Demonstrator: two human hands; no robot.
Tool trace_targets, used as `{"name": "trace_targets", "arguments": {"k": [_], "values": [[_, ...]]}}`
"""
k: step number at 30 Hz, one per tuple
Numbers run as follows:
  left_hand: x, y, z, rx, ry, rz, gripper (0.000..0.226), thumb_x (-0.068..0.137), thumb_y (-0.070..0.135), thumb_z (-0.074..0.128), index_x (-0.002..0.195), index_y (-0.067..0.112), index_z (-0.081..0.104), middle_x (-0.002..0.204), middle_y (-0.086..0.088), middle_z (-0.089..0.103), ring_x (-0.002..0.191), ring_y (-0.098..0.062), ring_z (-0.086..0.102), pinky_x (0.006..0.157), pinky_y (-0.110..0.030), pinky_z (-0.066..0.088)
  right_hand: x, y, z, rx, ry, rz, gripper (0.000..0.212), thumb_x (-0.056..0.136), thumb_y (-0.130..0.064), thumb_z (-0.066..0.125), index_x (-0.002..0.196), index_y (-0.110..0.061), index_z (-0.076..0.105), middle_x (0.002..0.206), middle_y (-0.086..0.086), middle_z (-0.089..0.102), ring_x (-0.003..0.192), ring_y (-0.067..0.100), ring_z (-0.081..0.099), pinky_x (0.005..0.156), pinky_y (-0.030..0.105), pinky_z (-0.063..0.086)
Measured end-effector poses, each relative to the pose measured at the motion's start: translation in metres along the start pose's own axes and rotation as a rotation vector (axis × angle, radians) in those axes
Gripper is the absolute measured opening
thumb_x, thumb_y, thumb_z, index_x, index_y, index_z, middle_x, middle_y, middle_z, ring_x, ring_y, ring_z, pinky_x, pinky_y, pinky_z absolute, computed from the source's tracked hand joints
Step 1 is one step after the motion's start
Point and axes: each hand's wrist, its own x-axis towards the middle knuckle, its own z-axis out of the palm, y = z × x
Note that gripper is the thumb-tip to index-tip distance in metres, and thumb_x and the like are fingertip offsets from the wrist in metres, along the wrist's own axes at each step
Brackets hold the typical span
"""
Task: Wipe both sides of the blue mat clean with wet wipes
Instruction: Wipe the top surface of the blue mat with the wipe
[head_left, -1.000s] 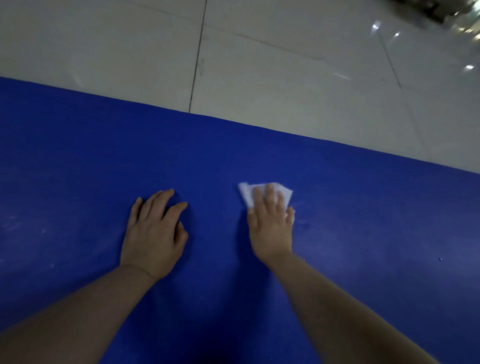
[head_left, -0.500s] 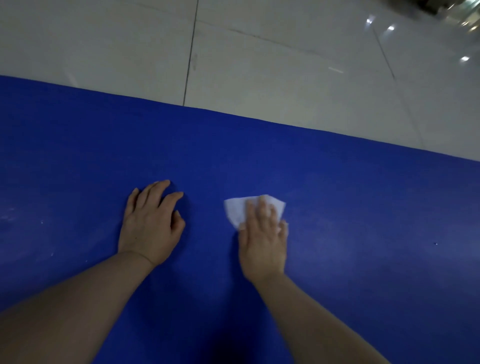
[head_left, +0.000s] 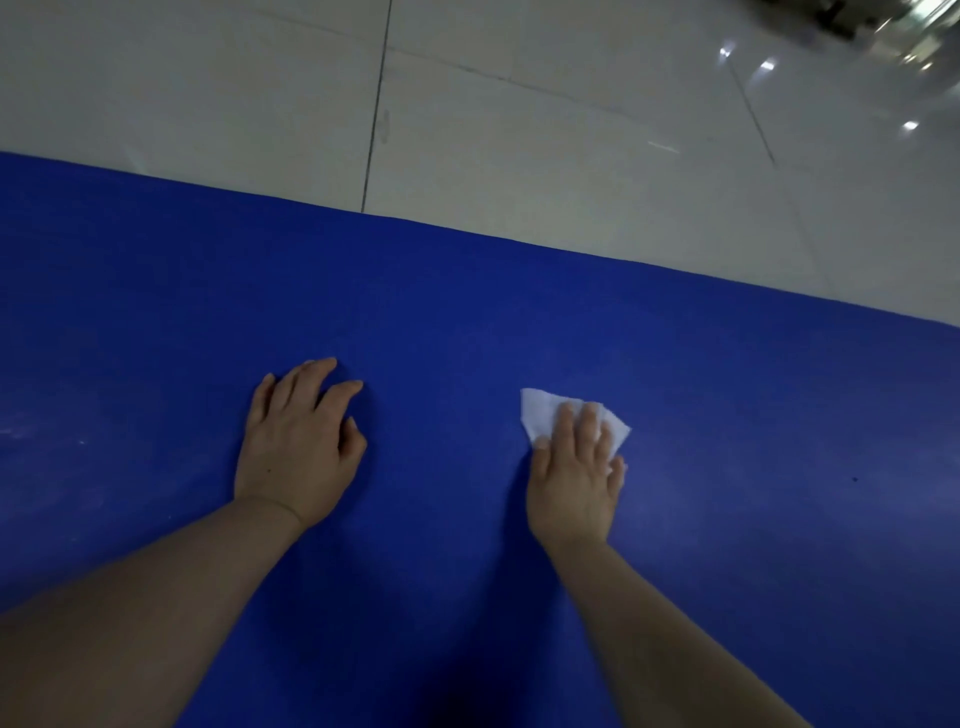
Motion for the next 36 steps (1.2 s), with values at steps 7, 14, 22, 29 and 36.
{"name": "trace_targets", "arguments": {"k": [7, 14, 22, 29, 36], "values": [[0.0, -0.001, 0.001, -0.007, 0.0, -0.005, 0.039, 0.08, 0.009, 0.065, 0.119, 0.01, 0.063, 0.136, -0.015, 0.05, 0.127, -0.032, 0.045, 0.112, -0.054, 0.025, -0.045, -0.044, 0.017, -0.084, -0.003, -0.434, 0.059, 0.096, -0.043, 0.013, 0.15, -0.022, 0.023, 0.159, 0.005, 0.015, 0.144, 0.024, 0.016, 0.111, 0.05, 0.01], [0.0, -0.002, 0.001, -0.002, -0.002, -0.001, 0.038, 0.081, 0.01, 0.064, 0.12, 0.01, 0.063, 0.137, -0.014, 0.049, 0.128, -0.032, 0.044, 0.113, -0.053, 0.024, -0.01, -0.013, -0.003, 0.024, -0.041, 0.04, 0.056, 0.103, -0.039, 0.012, 0.152, -0.019, -0.006, 0.159, 0.002, -0.015, 0.147, 0.023, -0.01, 0.117, 0.049, -0.001], [0.001, 0.0, 0.001, -0.001, -0.009, 0.005, 0.038, 0.082, 0.012, 0.063, 0.12, 0.01, 0.063, 0.137, -0.014, 0.049, 0.126, -0.032, 0.045, 0.113, -0.053, 0.024, -0.04, -0.023, 0.012, 0.004, -0.033, -0.231, 0.068, 0.091, -0.048, -0.004, 0.152, -0.02, -0.001, 0.155, -0.005, -0.017, 0.145, 0.017, -0.008, 0.114, 0.042, -0.01], [0.0, -0.002, 0.001, 0.005, -0.007, 0.01, 0.038, 0.082, 0.01, 0.065, 0.12, 0.008, 0.063, 0.136, -0.016, 0.049, 0.126, -0.033, 0.044, 0.113, -0.054, 0.024, -0.049, -0.02, 0.012, -0.017, 0.003, -0.087, 0.06, 0.099, -0.042, 0.01, 0.152, -0.014, 0.013, 0.16, 0.005, 0.003, 0.146, 0.027, 0.012, 0.114, 0.052, 0.01], [0.0, -0.003, 0.002, 0.008, 0.001, 0.025, 0.036, 0.083, 0.009, 0.064, 0.12, 0.008, 0.063, 0.136, -0.016, 0.049, 0.125, -0.033, 0.045, 0.113, -0.054, 0.024, -0.044, 0.005, 0.005, -0.019, -0.024, -0.083, 0.061, 0.098, -0.042, 0.012, 0.153, -0.014, 0.011, 0.157, -0.001, -0.006, 0.147, 0.024, 0.011, 0.115, 0.048, 0.012]]}}
